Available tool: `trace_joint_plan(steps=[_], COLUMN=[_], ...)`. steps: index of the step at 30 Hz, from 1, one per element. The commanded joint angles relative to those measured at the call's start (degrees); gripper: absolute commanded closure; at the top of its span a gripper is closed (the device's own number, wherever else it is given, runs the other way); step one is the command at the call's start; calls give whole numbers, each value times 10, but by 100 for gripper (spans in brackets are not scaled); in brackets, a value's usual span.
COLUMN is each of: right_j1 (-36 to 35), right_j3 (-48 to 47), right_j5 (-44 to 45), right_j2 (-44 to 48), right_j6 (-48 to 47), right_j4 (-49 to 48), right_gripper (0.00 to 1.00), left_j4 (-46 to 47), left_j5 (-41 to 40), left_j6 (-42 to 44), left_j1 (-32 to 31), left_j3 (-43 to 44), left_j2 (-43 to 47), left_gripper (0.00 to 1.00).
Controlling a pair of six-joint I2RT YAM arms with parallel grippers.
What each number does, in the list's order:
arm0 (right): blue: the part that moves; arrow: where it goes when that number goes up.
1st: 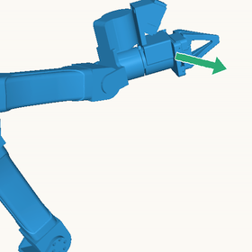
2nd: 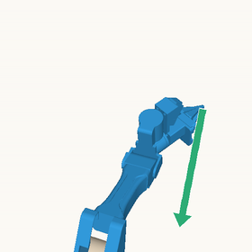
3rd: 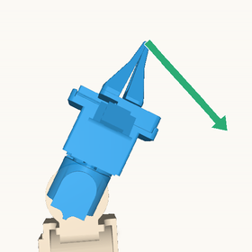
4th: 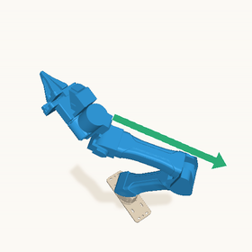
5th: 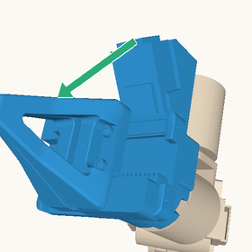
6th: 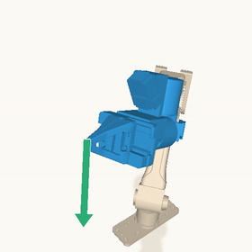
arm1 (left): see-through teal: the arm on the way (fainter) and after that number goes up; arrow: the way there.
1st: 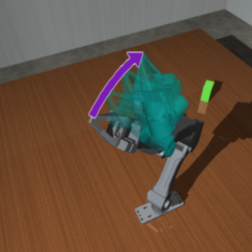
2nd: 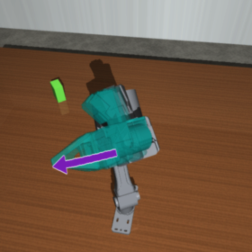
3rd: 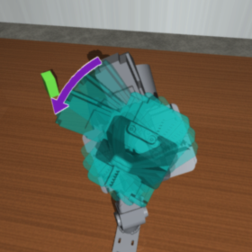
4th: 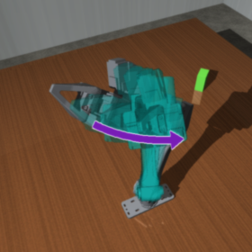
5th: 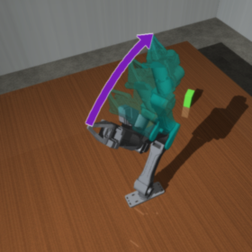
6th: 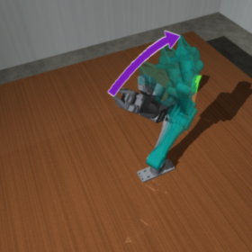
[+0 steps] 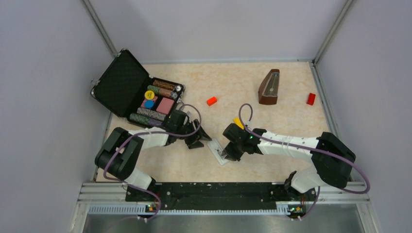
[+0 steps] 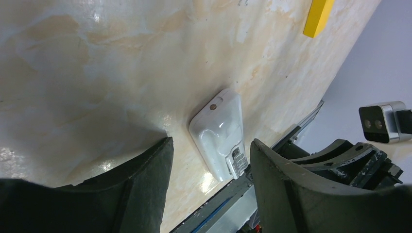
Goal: Load the batteries into the remote control
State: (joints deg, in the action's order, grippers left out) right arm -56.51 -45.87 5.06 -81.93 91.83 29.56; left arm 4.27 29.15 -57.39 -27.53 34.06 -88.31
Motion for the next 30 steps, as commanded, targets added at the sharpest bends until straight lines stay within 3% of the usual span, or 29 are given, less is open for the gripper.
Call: trace_joint_plan(steps=[1, 14, 21, 30], right_j1=[-9, -12, -14, -31], right_j3=[-15, -22, -61, -48], right_j5=[-2, 9, 41, 29], right_j2=[-9, -10, 9, 12], right_j6=[11, 13, -2, 23], right_j4=[-15, -8, 39, 38], right_gripper=[78, 82, 69, 64], left_j4=[5, -1, -8, -18], left_j5=[-19, -21, -29, -46], left_j6=[4, 8, 14, 21], left_j1=[-2, -3, -3, -2], left_j3=[9, 9, 12, 17], left_j2=[-9, -9, -9, -5], left_gripper=[35, 35, 35, 35])
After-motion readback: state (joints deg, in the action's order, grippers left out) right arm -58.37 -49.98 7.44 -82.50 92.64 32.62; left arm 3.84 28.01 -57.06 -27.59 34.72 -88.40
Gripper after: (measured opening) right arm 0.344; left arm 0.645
